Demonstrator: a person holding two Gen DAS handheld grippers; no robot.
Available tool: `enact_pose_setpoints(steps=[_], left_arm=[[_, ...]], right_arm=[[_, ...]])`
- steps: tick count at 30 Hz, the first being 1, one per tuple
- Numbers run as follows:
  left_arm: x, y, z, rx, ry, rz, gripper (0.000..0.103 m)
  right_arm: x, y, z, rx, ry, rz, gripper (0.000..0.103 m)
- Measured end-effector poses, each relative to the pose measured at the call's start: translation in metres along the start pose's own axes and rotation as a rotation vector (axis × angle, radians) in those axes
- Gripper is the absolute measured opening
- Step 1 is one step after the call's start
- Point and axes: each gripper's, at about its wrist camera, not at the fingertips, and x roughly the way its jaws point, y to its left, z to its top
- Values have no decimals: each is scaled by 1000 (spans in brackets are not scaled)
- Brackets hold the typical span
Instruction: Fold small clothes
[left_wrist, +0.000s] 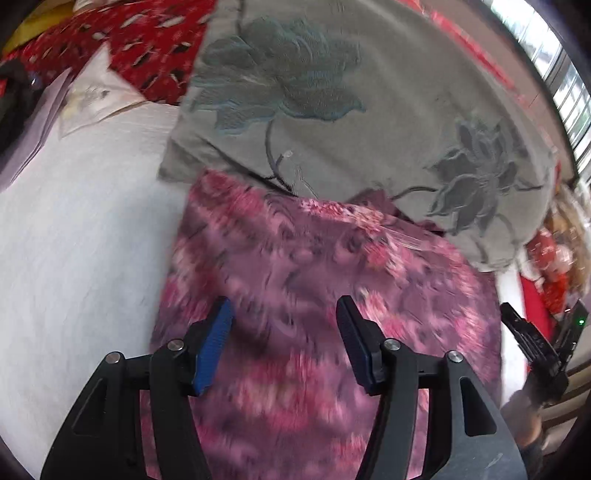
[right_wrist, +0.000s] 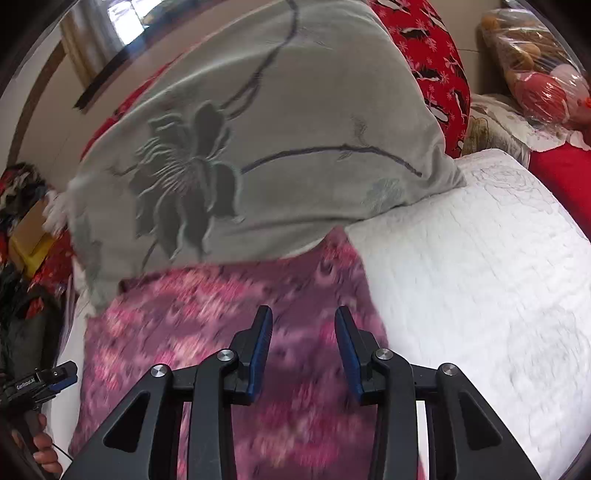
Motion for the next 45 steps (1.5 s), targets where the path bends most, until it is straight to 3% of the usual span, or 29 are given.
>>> enact_pose_setpoints(steps=[3,5,8,14,18,20,22,26,32,34,35,37,40,43,45], left_arm=[[37,-2,2,5,66,83,59],[36,-7,-1,30,16,107,64],[38,-16,-4,69,7,153,66],[37,-11,-1,44,34,136,66],[36,-11,-2,40,48,143,66],[36,-8,-2,30,54,139,66],[35,-7,-4,29,58,142,66],[27,-4,-6,29,82,153,66],[-5,24,-32,39,73,117,66],[2,39,-47,29,104,130,68],[6,45,-53,29,108,142,71],[3,52,-58,19,87,137,76],[-4,52,-55,0,118,117,75],[-19,51,-55,10,90,83,76],[-22,52,-61,18,80,91,76]], right_arm=[[36,-14,-10,25,91,-39,38],[31,-9,-16,-8,26,-47,39],[32,2,-20,-68,18,-84,46],[30,8,-12,-81,75,-97,47],[6,14,-16,-83,47,-91,48],[-4,15,-25,-78,27,-87,54],[-5,15,-37,-91,41,-113,70],[1,20,-54,-156,60,-157,76],[-12,17,-47,-128,80,-195,82],[-3,6,-58,-107,135,-219,103],[4,-1,-62,-83,154,-206,102],[-3,-9,-66,-44,96,-168,103],[-1,-7,-61,-18,128,-194,103],[-2,-4,-46,-53,193,-218,103],[-20,-9,-45,-12,109,-250,103]])
